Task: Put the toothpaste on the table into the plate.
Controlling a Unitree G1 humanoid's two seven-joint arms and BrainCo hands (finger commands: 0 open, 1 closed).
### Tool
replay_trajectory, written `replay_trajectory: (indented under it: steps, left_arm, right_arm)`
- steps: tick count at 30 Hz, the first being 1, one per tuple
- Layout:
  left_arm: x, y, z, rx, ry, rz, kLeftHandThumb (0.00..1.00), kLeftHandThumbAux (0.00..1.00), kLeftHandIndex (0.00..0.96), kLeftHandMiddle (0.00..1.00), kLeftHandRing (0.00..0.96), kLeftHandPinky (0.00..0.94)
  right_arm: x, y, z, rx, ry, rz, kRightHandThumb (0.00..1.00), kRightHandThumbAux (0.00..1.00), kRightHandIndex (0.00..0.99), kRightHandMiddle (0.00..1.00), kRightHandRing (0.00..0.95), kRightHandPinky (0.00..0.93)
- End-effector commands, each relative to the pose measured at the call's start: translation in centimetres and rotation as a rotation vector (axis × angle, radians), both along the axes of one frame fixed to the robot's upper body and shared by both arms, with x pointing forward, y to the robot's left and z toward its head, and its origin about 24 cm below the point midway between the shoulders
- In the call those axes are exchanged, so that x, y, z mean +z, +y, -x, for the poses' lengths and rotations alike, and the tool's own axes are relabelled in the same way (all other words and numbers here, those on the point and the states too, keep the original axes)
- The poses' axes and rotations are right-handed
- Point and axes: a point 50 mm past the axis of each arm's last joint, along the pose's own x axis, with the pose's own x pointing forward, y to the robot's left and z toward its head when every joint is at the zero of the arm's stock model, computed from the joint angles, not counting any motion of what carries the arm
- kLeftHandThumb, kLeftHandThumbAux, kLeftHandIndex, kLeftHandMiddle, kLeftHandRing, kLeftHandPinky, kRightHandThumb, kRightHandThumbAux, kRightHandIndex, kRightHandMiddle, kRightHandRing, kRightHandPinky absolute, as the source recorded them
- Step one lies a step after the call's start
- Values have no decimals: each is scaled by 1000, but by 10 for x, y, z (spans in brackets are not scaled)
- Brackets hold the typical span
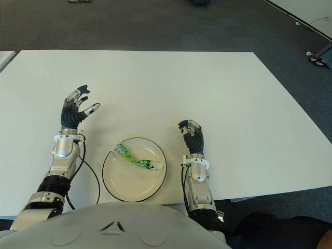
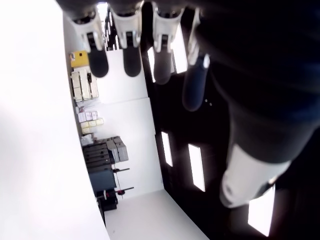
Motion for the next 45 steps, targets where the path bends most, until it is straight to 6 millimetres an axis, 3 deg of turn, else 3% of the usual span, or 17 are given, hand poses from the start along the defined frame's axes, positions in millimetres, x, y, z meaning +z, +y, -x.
replay_trajectory:
  steps: [1, 12, 13, 14, 16, 20, 45]
  left_arm:
    - [-3, -1, 3, 42, 11, -3, 4, 837, 418, 441, 433, 464]
    - [-12, -8, 9, 69, 39, 16, 0, 903, 504, 522, 521, 515]
    - [-13, -8, 9, 71, 38, 23, 137, 867, 489, 528, 528, 520]
    - [-13, -9, 10, 72, 38, 27, 336, 815, 468, 546, 553, 542]
    - [-14, -10, 11, 75, 36, 32, 547, 759, 446, 574, 585, 572]
    - [-16, -12, 13, 74, 42, 34, 667, 727, 436, 610, 616, 602]
    - [-38, -23, 32, 23, 195, 4, 707, 717, 434, 644, 633, 603]
  right_arm:
    - [-1, -1, -2, 2, 5, -1, 698, 728, 428, 474, 441, 430]
    - [0, -2, -2, 1, 7, -5, 700, 728, 429, 478, 435, 426]
    - [0, -2, -2, 0, 8, -5, 700, 727, 429, 478, 435, 426]
    - [0, -2, -2, -1, 9, -5, 701, 727, 429, 479, 436, 427]
    - [0, -2, -3, -2, 11, -3, 702, 727, 429, 481, 437, 429]
    - [0, -2, -3, -1, 14, -3, 702, 727, 429, 484, 437, 426]
    - [1, 0, -5, 8, 4, -5, 695, 730, 427, 479, 442, 430]
